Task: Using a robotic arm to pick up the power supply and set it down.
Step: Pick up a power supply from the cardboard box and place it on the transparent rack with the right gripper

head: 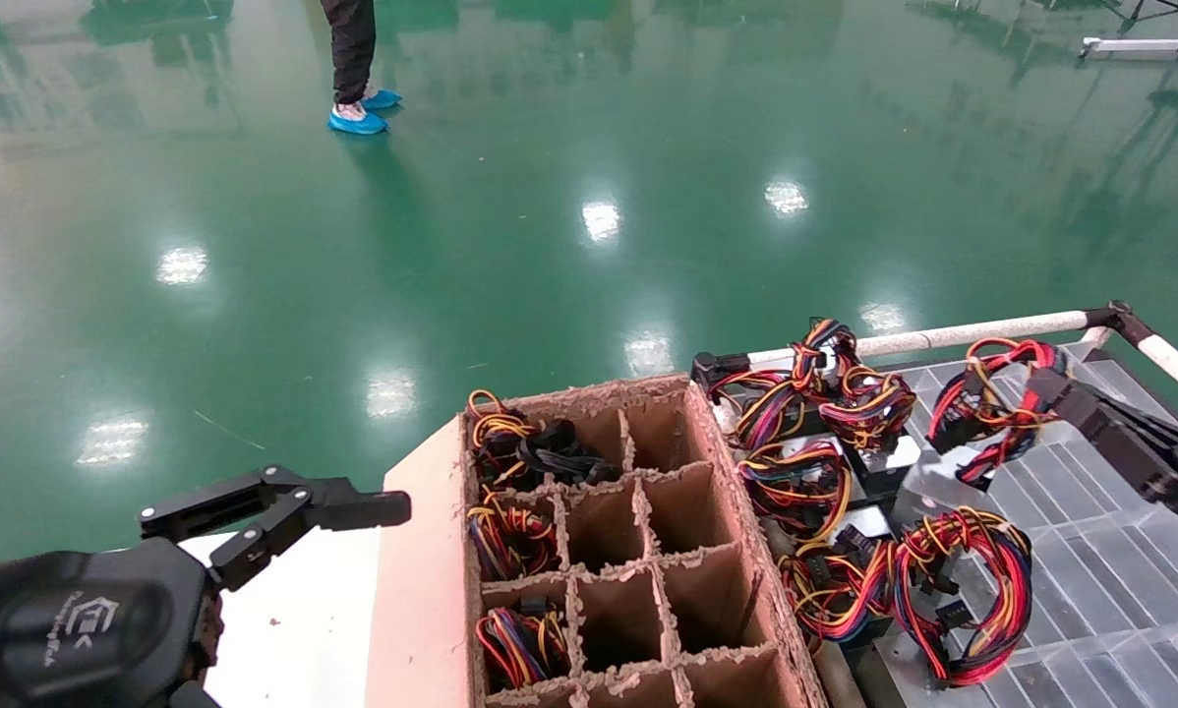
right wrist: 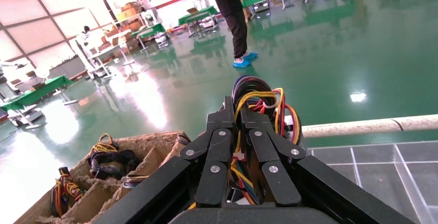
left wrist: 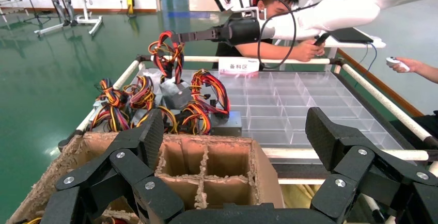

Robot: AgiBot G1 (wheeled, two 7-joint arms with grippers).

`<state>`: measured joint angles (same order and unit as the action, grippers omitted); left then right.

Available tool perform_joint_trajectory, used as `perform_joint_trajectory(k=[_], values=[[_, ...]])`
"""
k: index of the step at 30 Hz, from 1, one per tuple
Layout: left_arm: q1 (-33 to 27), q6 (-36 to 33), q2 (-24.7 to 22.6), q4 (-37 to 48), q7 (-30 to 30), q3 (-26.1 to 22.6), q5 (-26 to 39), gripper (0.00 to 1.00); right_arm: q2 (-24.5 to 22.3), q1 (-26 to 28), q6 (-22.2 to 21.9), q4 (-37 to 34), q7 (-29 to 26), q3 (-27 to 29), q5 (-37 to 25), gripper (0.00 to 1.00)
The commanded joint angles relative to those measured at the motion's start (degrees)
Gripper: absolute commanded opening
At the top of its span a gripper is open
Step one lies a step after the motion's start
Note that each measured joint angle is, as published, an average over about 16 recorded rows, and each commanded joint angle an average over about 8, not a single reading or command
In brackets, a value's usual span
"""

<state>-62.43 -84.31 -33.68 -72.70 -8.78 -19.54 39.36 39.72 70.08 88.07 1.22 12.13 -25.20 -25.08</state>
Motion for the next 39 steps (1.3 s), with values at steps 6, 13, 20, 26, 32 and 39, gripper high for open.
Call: perform_joint_trajectory(k=[6,13,20,26,32,39], values=[[0.00,0.00,0.00,0.00,0.00,-0.01,0.00,1.00,1.26,-0.50,-0.25,-0.11,0.76,-0.01,-0.01,0.00],[0.00,0.01,0.01,0.00,0.01,-0.01,-0.01,1.00,0.05,-2.97,1.58,-0.15,0.98,0.34,0.50,0.00],[-0.01,0.01,0.01,0.00,0.01,-0.02,-0.01,1.00,-2.84,-8.52,2.59,1.20,0.82,1.58,2.41,0.00],[-0.01,0.01,0.01,0.00,0.01,-0.03,-0.02,1.00,-5.86,-13.69,2.51,3.36,0.78,2.95,4.61,0.00],[-0.01,0.01,0.01,0.00,0.02,-0.03,-0.02,1.00,-8.13,-17.64,2.18,5.14,0.84,3.72,5.99,0.00],[-0.01,0.02,0.01,0.00,0.02,-0.04,-0.03,1.00,-9.80,-21.14,1.83,5.68,0.99,4.72,7.71,0.00]])
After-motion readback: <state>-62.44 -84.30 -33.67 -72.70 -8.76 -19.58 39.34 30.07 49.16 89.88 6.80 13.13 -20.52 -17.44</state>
